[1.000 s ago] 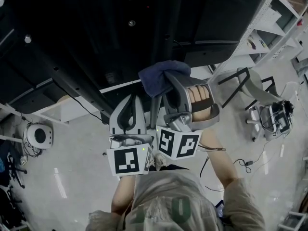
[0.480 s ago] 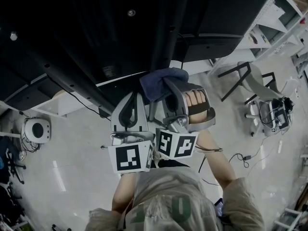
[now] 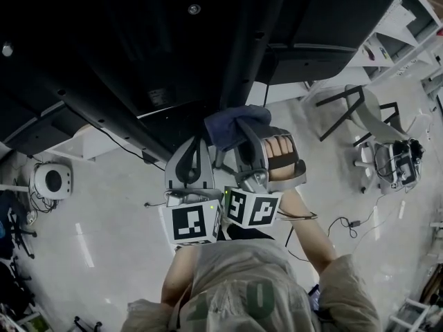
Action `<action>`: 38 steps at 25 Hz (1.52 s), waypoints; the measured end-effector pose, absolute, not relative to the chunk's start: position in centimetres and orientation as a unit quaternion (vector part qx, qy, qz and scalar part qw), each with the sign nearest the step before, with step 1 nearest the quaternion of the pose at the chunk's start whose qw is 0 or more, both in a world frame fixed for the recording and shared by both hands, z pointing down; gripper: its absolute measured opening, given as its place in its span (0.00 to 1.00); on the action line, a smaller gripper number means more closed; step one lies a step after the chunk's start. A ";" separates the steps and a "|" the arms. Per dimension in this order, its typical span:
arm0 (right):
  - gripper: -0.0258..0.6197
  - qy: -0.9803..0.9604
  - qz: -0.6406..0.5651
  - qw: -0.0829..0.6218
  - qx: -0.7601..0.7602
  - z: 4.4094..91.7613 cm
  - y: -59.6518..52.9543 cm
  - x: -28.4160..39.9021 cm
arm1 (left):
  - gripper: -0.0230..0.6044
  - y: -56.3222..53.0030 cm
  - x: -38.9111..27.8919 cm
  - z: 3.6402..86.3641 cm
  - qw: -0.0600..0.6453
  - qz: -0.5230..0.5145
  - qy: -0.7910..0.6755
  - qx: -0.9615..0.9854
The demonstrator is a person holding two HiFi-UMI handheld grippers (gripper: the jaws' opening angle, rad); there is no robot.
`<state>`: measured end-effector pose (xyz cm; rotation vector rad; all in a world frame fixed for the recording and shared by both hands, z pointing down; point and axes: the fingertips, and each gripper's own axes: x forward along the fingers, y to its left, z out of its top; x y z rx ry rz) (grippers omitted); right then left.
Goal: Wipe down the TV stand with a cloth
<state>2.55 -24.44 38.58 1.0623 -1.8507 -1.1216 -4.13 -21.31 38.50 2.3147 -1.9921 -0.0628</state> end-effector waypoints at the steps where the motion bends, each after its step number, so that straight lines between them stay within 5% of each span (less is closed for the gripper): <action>1: 0.13 -0.718 -0.433 0.360 0.410 39.1 -24.4 2.5 | 0.06 -21.3 -4.1 38.8 0.045 -0.019 -0.651 0.757; 17: 0.13 -0.719 -0.424 0.376 0.404 45.5 -24.6 2.7 | 0.06 -21.8 -4.7 42.4 0.066 -0.007 -0.664 0.745; 25: 0.13 -0.716 -0.439 0.323 0.435 47.0 -24.7 2.3 | 0.06 -22.2 -4.0 44.4 0.035 -0.031 -0.667 0.743; 38: 0.13 -0.720 -0.438 0.344 0.414 59.4 -24.3 3.5 | 0.06 -21.1 -5.4 54.8 0.051 -0.011 -0.692 0.720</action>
